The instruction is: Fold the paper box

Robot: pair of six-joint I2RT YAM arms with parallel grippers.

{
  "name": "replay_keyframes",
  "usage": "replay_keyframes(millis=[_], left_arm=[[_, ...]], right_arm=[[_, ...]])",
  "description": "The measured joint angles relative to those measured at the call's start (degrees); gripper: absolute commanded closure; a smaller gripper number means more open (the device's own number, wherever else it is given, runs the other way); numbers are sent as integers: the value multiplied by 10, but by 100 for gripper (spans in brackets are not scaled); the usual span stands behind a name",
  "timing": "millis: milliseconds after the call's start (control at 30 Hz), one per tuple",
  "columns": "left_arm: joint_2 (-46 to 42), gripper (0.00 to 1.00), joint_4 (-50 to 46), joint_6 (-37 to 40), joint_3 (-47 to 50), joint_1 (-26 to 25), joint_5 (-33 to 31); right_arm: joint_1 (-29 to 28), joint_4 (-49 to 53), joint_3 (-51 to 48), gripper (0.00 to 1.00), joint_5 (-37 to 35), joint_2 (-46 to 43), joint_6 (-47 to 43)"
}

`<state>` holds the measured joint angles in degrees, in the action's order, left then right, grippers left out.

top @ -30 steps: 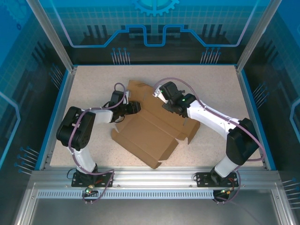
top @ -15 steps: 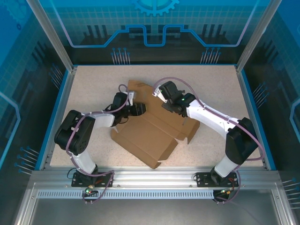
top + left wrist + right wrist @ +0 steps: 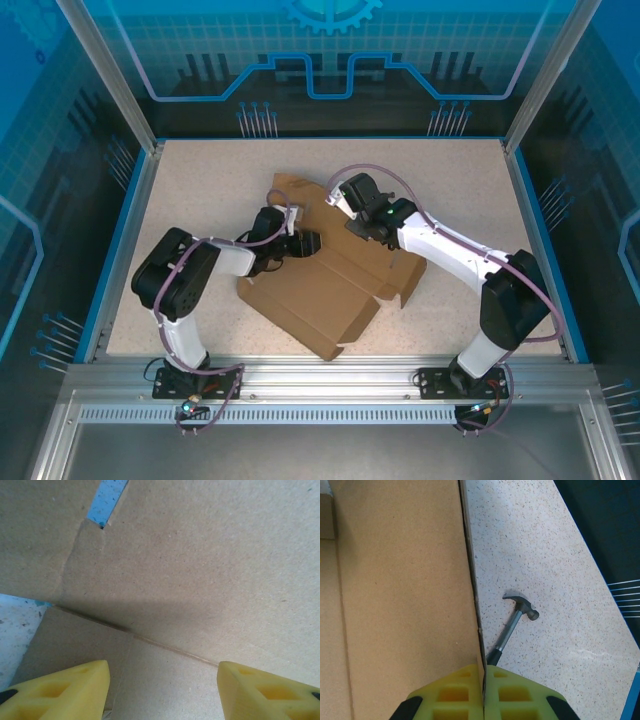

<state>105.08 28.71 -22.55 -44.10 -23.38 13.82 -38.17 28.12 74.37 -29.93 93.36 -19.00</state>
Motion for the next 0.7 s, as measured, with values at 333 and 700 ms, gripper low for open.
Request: replay_keyframes(millis=[333,700], left_arm=[[-23,39,-20,5,0,-1,-7],[-163,35,-94,45,-15,40,-23]], right_arm=[[1,2,0,100,0,0,0],[1,4,0,100,0,0,0]])
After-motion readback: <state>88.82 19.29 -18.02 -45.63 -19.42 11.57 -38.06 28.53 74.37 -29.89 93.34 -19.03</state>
